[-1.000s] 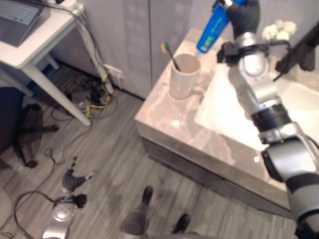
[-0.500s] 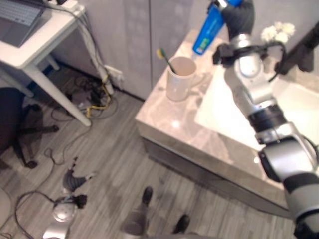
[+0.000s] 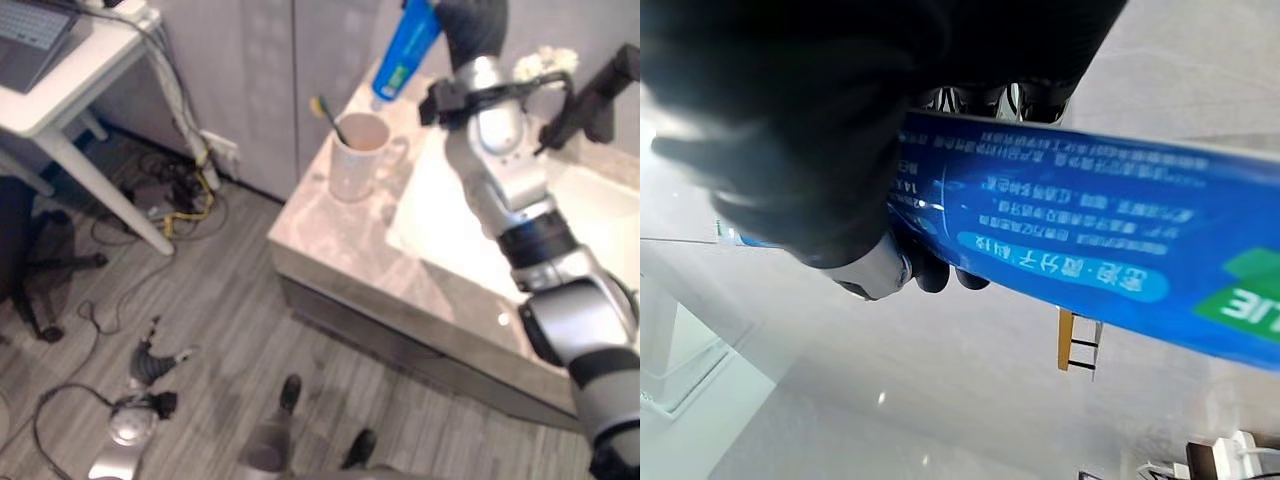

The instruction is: Put brush and paste in cup on sink, flatten towel.

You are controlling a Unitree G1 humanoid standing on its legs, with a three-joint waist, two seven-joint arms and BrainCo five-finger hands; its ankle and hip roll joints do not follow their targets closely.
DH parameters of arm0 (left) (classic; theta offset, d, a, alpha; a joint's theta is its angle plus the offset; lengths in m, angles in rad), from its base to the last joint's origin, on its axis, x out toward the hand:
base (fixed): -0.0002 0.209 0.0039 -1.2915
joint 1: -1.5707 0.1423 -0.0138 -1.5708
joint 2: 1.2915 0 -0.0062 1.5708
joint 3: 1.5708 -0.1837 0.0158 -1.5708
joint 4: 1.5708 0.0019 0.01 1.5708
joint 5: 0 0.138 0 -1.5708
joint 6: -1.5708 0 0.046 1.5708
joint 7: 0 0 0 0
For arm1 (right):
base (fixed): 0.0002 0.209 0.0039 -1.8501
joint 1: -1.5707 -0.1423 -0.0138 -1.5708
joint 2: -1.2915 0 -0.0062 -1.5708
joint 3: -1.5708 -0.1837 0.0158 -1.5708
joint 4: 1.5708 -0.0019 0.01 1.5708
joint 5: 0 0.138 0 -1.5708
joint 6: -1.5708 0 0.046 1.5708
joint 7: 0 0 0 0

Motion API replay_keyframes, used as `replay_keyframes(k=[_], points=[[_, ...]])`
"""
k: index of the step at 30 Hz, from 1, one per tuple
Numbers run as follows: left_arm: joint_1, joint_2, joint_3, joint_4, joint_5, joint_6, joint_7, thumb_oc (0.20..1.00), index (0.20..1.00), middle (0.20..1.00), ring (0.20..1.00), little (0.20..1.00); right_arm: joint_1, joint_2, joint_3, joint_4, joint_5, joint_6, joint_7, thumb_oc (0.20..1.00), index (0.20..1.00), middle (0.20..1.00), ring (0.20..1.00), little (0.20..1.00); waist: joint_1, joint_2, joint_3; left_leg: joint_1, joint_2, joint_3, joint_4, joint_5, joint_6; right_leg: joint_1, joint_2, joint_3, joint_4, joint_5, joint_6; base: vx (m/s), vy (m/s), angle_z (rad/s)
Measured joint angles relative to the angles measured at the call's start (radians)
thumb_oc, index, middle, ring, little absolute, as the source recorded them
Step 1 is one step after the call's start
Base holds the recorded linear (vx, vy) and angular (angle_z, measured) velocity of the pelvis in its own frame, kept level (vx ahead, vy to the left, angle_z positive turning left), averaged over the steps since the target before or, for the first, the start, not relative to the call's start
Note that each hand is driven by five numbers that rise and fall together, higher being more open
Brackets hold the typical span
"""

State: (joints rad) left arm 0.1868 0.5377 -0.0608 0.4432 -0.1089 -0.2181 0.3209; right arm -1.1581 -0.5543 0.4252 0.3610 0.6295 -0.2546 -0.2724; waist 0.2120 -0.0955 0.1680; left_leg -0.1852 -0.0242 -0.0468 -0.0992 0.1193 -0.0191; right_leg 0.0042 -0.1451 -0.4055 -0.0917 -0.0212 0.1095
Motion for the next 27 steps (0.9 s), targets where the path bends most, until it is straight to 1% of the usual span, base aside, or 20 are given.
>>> replay_keyframes(k=[13,19,27], points=[[-0.001,-0.001,-0.004,0.001,0.001,0.010,0.003,1.000,1.000,1.000,1.000,1.000,0.020,0.006,0.021,-0.034,-0.001,0.003,0.019,0.200,0.200,0.200,0.200,0.200,-0.002,0.000,0.000,0.007,0.000,0.000,0.000,0.000,0.000,0.008,0.000,0.000,0.002,0.000,0.000,0.00,0.001,0.00],[-0.008,-0.001,-0.016,0.001,0.001,0.011,0.005,1.000,1.000,1.000,1.000,1.000,0.030,0.012,0.050,-0.033,0.001,0.014,0.019,0.200,0.200,0.200,0.200,0.200,-0.007,0.000,0.000,0.014,0.000,0.000,0.000,0.001,0.001,0.014,0.000,0.000,0.001,0.002,0.000,0.00,0.000,0.00],[-0.009,-0.001,-0.018,0.001,0.002,0.015,0.007,1.000,1.000,1.000,1.000,1.000,0.037,0.023,0.051,-0.030,0.002,0.020,0.021,0.200,0.200,0.200,0.200,0.200,-0.011,-0.001,-0.001,0.014,-0.001,0.001,0.000,0.002,0.002,0.015,-0.002,0.001,0.005,0.002,0.000,0.00,0.002,0.00]])
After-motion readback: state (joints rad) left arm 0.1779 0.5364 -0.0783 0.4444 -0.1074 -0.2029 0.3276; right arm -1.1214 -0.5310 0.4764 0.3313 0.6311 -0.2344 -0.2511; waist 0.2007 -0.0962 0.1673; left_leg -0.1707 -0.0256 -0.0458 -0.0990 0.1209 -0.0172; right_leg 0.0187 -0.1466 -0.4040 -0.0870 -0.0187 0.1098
